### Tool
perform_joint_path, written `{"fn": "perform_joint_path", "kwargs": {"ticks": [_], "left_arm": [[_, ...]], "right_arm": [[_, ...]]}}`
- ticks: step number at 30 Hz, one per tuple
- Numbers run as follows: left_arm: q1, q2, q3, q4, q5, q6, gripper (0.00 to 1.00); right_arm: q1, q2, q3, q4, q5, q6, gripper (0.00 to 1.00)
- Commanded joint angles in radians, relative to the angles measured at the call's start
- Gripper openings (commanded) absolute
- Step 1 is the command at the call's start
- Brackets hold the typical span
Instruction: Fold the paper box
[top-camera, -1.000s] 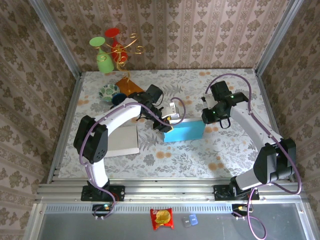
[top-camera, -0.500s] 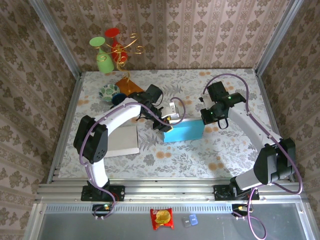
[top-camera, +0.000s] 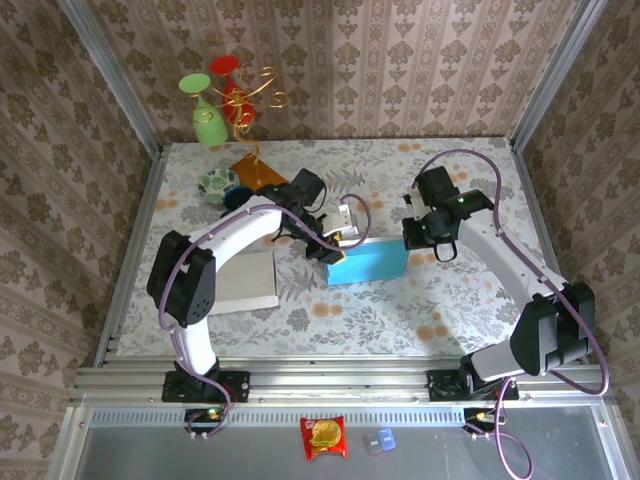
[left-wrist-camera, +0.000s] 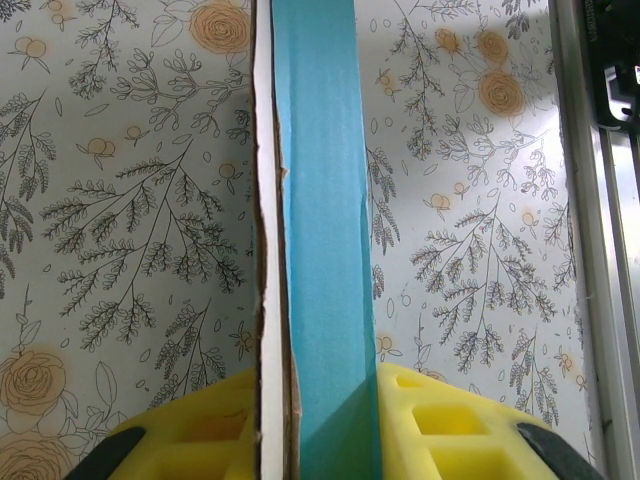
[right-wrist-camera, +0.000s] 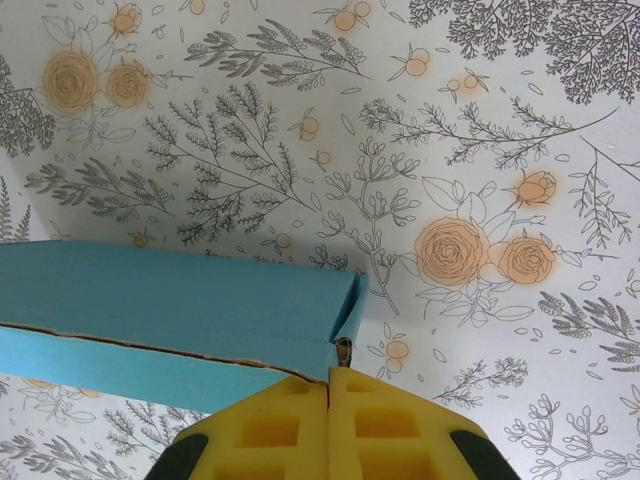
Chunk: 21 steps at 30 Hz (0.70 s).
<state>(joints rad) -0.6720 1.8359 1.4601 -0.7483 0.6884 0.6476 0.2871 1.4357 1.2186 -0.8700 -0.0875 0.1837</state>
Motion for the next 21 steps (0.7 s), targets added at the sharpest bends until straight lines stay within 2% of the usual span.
{"fn": "perform_joint_path", "kwargs": {"ticks": [1, 6, 16, 21], "left_arm": [[0.012, 0.017, 0.023, -0.01, 0.011, -0.029, 0.26], [0.015, 0.011, 0.014, 0.011, 0.015, -0.061, 0.29], [0.065, -0.121, -0.129, 0.231, 0.057, -0.296, 0.42], [0.078, -0.156, -0.164, 0.272, 0.068, -0.343, 0.45]], "right_arm": [[0.015, -0.029, -0.048, -0.037, 0.023, 0.054, 0.0], [0.031, -0.085, -0.125, 0.04, 0.057, 0.082, 0.0], [0.086, -0.129, -0.223, 0.134, 0.149, 0.125, 0.0], [0.106, -0.119, -0.216, 0.141, 0.17, 0.142, 0.0]]}}
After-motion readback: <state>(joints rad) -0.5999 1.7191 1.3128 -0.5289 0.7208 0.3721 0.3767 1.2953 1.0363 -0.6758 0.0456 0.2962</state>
